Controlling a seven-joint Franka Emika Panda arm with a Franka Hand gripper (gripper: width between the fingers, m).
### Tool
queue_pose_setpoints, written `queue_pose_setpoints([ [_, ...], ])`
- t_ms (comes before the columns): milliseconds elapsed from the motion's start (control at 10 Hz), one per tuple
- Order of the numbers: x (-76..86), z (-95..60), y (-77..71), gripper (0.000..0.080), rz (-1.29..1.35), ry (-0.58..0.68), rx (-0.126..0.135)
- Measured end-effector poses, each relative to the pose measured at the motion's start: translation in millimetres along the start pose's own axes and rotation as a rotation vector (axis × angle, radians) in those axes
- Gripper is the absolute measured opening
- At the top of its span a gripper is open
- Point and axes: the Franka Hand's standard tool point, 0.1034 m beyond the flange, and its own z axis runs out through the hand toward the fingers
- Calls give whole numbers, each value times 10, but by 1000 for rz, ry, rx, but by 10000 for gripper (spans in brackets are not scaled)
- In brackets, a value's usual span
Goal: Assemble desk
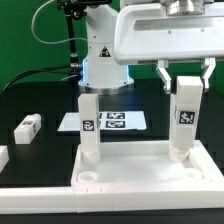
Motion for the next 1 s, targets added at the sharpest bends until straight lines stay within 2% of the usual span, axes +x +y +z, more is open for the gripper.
queue_pose_setpoints([
  [100, 0, -1, -4, 287, 0, 2, 1],
  [300, 26, -26, -65, 287, 18, 109, 25],
  [500, -28, 72, -107, 287, 23, 125, 28],
  [1000, -150, 176, -149, 287, 13, 101, 24],
])
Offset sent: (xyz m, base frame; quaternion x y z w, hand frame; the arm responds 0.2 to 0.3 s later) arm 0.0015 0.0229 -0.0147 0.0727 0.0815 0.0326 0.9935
